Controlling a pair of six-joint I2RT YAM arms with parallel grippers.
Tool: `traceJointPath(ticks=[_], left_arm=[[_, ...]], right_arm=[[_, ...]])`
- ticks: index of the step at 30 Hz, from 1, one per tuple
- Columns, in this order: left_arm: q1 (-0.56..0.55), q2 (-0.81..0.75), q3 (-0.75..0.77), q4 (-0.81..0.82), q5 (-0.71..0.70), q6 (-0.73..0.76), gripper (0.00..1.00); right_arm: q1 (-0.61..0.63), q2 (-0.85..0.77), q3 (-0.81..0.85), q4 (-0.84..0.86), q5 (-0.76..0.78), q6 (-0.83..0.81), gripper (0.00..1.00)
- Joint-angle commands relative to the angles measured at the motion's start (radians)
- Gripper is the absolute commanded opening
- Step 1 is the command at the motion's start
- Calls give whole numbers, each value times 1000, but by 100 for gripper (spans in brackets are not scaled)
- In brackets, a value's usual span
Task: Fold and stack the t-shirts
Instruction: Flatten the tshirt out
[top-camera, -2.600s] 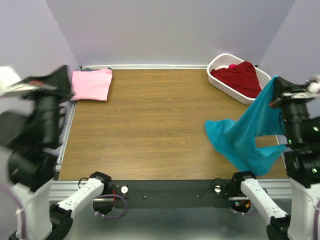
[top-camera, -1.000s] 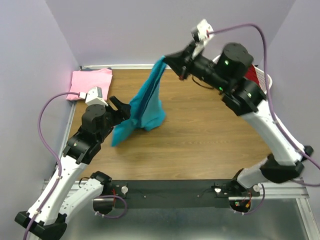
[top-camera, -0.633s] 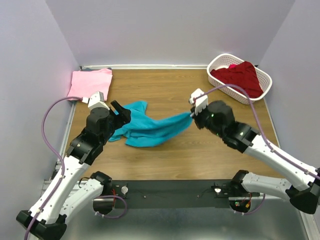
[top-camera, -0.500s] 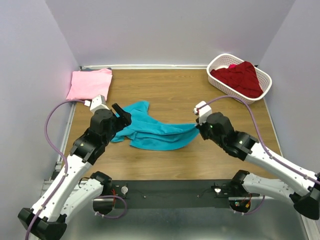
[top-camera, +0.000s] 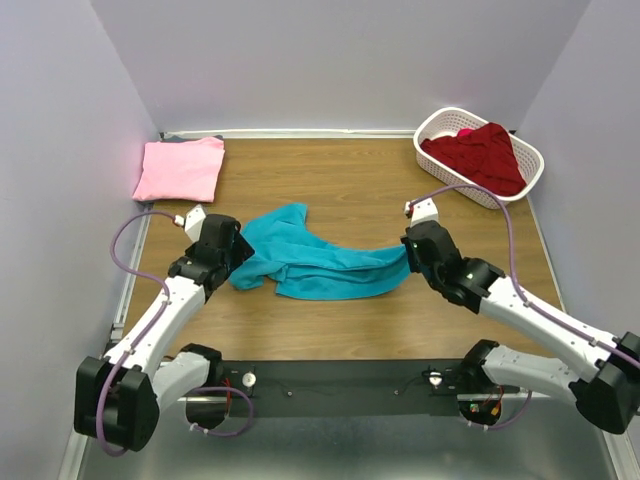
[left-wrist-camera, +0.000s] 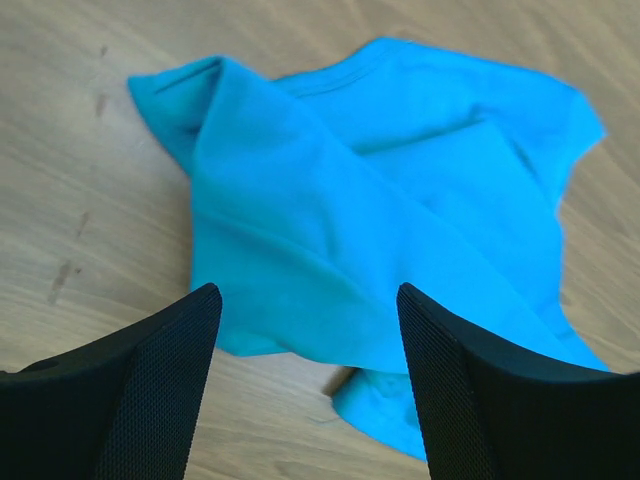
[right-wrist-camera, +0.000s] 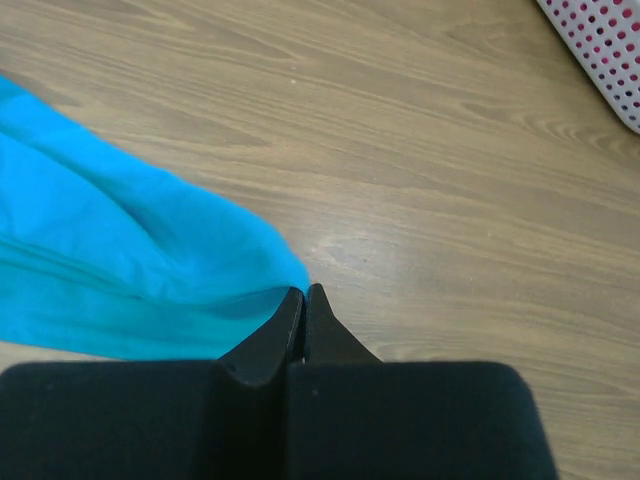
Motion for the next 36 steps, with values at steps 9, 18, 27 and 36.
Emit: traceJointPath(ticks=[9,18,27,36], left_arm=[[39,11,-164,18,93,-176,66],[39,75,-173,76,95,-166,66],[37,134,-54,12,44,-99,5],[37,205,224,-76,-149,113,0]], right_arm=[[-177,163,153,73,-169,30,1],[-224,269,213,131,-246,26,1],[-263,280,214,147,-260,18,1],[-273,281,205,145,-263,1,1]])
